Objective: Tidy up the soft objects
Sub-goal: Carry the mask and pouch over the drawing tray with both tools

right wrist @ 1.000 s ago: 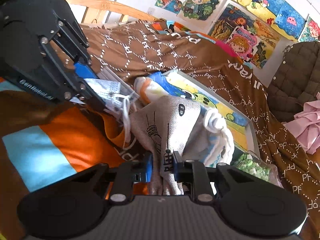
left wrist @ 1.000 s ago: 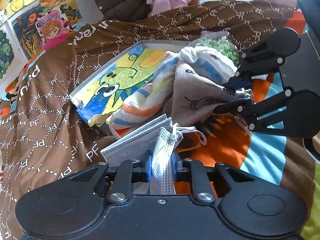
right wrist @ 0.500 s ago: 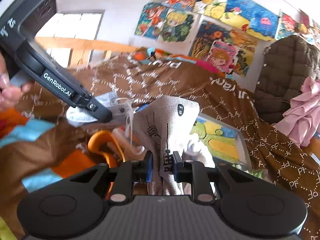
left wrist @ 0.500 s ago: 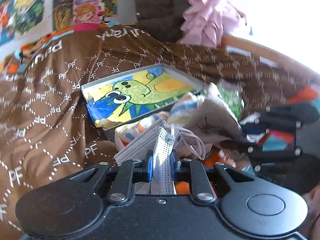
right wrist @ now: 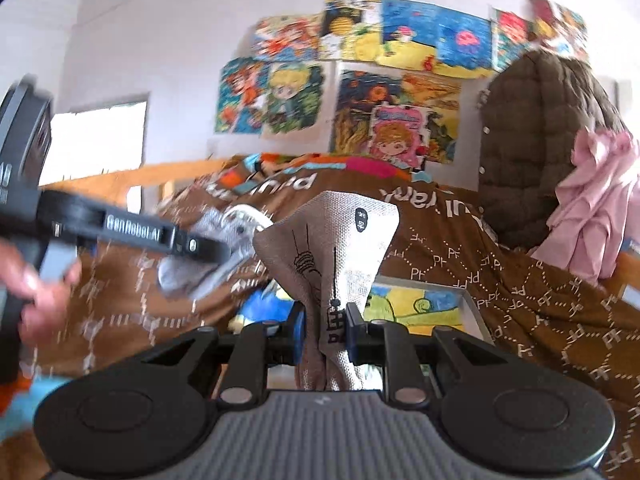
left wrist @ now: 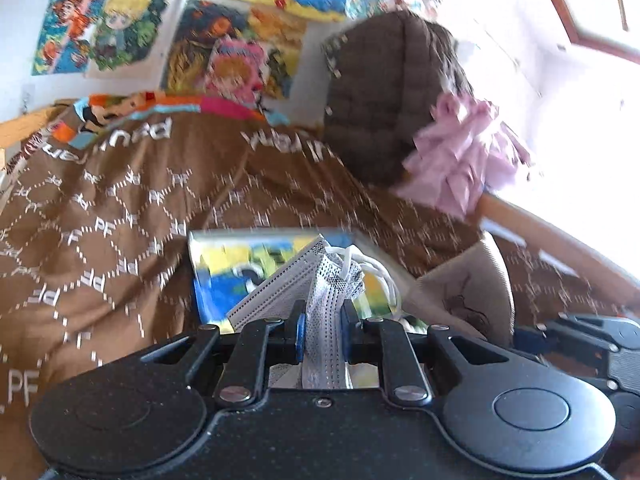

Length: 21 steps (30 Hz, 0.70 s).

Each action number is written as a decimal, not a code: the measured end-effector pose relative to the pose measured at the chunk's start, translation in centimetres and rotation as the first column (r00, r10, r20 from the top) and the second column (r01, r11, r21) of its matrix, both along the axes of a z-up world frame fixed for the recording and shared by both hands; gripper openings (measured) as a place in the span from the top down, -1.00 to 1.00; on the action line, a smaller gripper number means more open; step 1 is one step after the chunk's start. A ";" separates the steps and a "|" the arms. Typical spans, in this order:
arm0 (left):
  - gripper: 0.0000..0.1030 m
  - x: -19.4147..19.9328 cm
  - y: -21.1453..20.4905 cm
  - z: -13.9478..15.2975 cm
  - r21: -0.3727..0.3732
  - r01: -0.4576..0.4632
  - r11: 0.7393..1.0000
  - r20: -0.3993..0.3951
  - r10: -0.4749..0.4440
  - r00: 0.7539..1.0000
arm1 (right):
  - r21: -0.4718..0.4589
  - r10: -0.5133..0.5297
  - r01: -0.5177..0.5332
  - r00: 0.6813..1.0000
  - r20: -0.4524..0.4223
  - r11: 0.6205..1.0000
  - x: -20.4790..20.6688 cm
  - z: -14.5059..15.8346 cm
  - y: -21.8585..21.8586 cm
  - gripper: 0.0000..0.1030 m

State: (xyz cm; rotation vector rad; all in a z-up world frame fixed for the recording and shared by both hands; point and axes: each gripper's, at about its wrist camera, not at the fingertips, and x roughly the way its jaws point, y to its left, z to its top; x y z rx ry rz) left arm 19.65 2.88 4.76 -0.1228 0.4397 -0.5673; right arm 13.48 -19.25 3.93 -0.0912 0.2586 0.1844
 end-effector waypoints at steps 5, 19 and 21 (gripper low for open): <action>0.64 4.0 -0.1 0.0 -0.088 -0.055 0.995 0.012 0.057 0.998 | 0.090 -0.020 0.021 1.000 -0.014 0.996 4.2 1.0 -0.8 0.57; 0.64 14.9 -0.3 -4.4 -0.291 -0.118 0.950 -0.149 0.077 0.986 | 0.226 -0.065 0.072 0.997 -0.041 0.971 17.1 0.8 -1.4 0.56; 0.64 15.6 -0.5 -5.3 -0.275 -0.114 0.955 -0.162 0.071 0.984 | 0.235 -0.072 0.083 0.996 -0.056 0.968 18.2 0.1 -1.4 0.56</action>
